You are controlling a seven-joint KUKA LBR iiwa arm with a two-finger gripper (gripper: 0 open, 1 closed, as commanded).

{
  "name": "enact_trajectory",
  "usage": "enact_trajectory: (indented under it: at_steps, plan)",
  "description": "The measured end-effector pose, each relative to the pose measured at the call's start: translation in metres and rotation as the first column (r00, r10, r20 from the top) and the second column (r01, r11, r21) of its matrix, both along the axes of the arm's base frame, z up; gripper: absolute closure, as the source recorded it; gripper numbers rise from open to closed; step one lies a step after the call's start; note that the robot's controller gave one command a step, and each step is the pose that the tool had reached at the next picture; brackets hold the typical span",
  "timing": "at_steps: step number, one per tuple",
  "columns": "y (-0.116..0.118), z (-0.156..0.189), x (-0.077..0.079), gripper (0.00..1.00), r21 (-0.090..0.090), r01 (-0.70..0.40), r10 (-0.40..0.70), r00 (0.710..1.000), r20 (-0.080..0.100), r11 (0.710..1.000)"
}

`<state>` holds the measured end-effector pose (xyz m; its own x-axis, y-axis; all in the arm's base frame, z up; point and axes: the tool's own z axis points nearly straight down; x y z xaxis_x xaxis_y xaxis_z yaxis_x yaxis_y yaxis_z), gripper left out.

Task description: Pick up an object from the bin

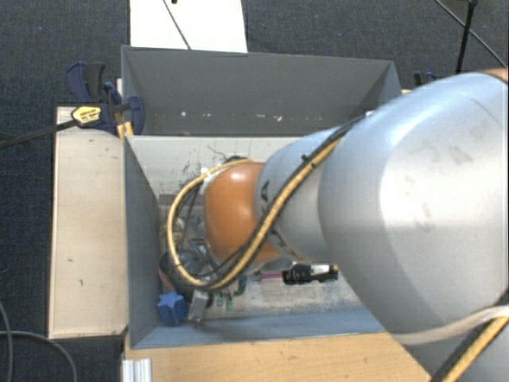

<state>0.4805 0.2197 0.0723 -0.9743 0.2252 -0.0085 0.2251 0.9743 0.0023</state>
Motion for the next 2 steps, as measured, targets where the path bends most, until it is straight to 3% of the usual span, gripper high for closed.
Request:
enact_trajectory:
  at_steps: [1, 2]
  plan:
    - [0.002, 0.144, 0.010, 1.00, 0.003, 0.009, -0.009, 1.000, -0.001, 1.000]
    - [0.012, 0.122, 0.034, 1.00, 0.000, -0.047, 0.047, 0.999, -0.006, 0.999]
